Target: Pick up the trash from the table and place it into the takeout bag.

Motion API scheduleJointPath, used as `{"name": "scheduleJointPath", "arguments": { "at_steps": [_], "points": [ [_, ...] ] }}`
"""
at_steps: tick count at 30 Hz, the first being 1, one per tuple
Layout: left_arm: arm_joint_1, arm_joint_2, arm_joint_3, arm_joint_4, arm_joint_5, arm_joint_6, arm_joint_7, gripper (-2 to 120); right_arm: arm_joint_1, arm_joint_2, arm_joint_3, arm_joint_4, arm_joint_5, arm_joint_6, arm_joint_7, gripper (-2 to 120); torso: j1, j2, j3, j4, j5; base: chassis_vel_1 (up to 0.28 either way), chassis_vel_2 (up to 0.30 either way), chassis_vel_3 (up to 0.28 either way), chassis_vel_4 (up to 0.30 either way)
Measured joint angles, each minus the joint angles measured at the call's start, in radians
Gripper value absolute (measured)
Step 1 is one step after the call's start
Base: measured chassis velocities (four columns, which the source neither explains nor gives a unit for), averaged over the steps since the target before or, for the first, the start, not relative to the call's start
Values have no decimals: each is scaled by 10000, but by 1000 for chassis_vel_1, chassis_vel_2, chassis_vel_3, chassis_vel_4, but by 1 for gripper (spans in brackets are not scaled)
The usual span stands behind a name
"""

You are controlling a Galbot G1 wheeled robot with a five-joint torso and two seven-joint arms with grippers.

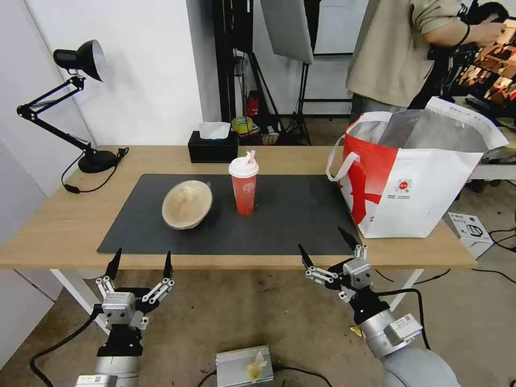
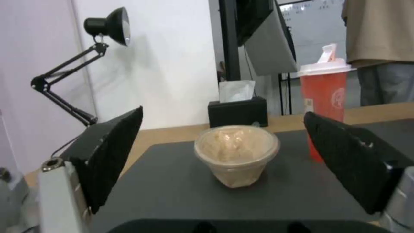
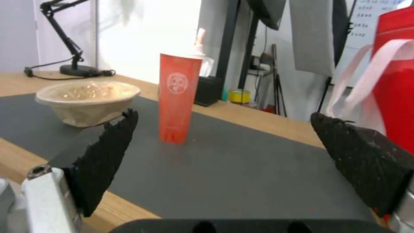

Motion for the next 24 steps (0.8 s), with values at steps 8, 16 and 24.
{"name": "scheduleJointPath", "arguments": {
  "at_steps": [8,16,24],
  "points": [
    [86,-59,3,63,6,-127,14,100,500,94,-410,-393,71,-110,-19,100,0,0,0,-1,1,0,0,0,0],
    [183,-219,-91,111,35,-224,16,100,2220,-457,-1295,-1083,750,-556,93,100,0,0,0,2,1,0,0,0,0],
    [34,-295,-3,402,108,-253,181,100,3047,-783,-1905,-1641,1331,-846,109,100,0,0,0,-3,1,0,0,0,0]
  ]
}}
